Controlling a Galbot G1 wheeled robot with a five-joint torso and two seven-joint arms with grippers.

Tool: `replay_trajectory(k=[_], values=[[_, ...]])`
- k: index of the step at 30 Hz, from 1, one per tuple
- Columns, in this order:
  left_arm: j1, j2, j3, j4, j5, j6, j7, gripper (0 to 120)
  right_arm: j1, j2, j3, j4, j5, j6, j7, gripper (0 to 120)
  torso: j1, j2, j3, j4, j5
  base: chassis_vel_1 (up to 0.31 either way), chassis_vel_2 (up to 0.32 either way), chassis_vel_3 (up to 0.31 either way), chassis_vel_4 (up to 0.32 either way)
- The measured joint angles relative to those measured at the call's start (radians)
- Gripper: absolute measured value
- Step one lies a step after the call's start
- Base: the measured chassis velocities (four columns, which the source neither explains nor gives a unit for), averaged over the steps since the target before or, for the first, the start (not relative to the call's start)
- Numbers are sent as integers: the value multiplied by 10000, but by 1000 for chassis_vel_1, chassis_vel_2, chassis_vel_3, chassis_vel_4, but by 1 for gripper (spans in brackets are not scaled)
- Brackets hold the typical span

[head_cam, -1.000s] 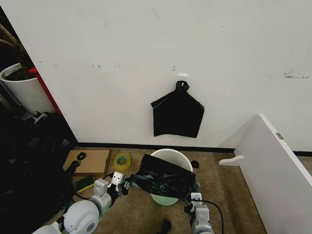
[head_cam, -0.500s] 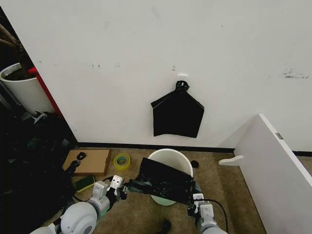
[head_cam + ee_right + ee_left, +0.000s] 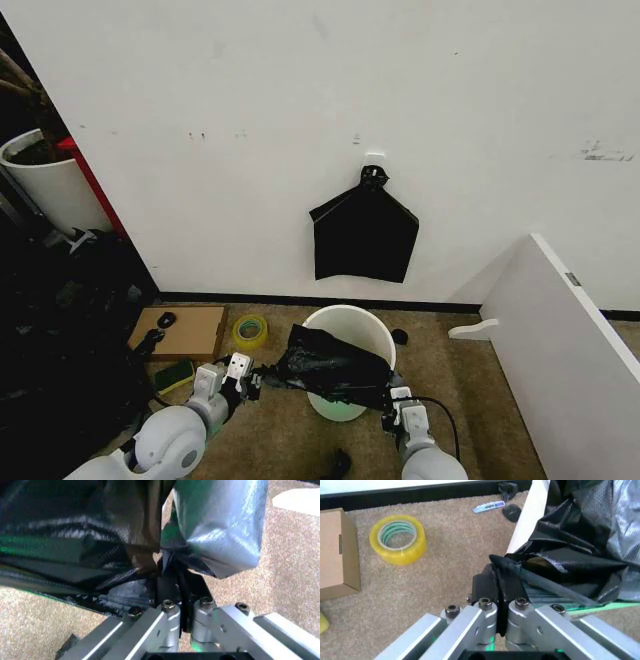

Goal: Place the garbage bag over the trash bin.

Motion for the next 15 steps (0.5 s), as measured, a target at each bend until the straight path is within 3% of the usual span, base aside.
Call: replay_trajectory(k=[6,9,15], values=[[244,93,-157,-271,-71,-35,13,0,-329,-3,31,223,-256,87,-1,0,0,0,0,0,0,0,0,0,0],[364,94,-265,-426,-91,12,-19,0,-506,-22,34,370,-393,155,-1,7,0,0,0,0,1,0,0,0,0],[743,153,-517,-731,8,78,-74,24,-1239,-121,146,918,-880,277,-122,32,0,0,-1,1,0,0,0,0,0]])
